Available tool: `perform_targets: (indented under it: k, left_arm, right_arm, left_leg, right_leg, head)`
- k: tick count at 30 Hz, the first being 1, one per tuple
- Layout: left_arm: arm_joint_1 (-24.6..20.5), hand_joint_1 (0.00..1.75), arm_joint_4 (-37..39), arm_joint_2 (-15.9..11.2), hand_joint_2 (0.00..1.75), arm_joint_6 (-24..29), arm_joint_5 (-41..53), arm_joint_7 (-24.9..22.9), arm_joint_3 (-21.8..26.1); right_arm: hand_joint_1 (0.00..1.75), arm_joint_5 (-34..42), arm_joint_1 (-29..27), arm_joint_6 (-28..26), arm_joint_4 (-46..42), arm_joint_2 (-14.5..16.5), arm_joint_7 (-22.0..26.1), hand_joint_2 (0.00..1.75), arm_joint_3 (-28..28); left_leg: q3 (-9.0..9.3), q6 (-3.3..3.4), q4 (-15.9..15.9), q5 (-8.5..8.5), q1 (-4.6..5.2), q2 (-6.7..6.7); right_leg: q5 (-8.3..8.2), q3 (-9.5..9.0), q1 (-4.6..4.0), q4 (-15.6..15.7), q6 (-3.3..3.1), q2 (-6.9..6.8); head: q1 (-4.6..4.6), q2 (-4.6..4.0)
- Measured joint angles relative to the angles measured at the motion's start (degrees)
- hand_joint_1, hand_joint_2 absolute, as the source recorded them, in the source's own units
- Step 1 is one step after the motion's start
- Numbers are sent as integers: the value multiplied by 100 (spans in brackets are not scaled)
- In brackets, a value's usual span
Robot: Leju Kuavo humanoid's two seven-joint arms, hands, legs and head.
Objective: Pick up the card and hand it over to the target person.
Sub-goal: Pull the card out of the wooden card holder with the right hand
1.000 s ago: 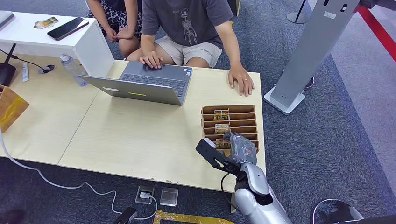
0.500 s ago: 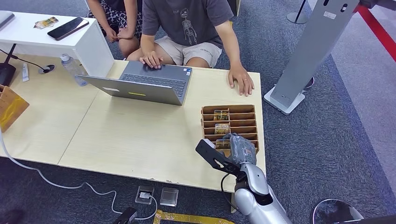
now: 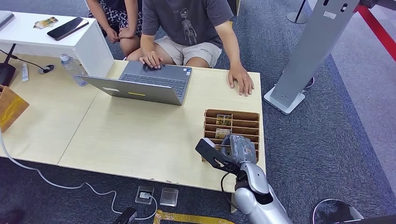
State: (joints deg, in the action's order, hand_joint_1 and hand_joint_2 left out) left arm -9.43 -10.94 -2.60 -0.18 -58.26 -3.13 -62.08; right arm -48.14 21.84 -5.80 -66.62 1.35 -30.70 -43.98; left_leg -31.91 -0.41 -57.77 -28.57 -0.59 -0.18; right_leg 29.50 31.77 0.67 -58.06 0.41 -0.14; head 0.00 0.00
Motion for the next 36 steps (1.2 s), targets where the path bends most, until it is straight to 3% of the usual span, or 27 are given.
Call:
perform_targets:
  k: [19, 31, 36]
  left_arm:
    - [44, 0, 3, -2, 0, 66, -37, 21, 46]
    - [109, 0, 8, -25, 0, 55, -97, 162, 117]
    - [112, 0, 12, -37, 0, 55, -118, 199, 139]
  right_arm:
    - [141, -14, 18, -126, -259, -43, 107, 175, -67]
    - [141, -136, 100, 85, -3037, -690, -5, 175, 148]
    - [141, -118, 147, 142, -3492, -785, -26, 175, 179]
  left_leg:
    - [-2, 1, -7, -3, 1, 3]
    - [-21, 3, -22, -7, 3, -4]
    - [-16, 3, -16, -4, 2, -7]
  right_leg:
    - [2, 4, 1, -7, 1, 3]
    - [8, 20, 3, -20, 3, -4]
    - [6, 15, 2, -14, 2, -7]
  head:
    - [0, 0]
    - [0, 0]
    - [0, 0]
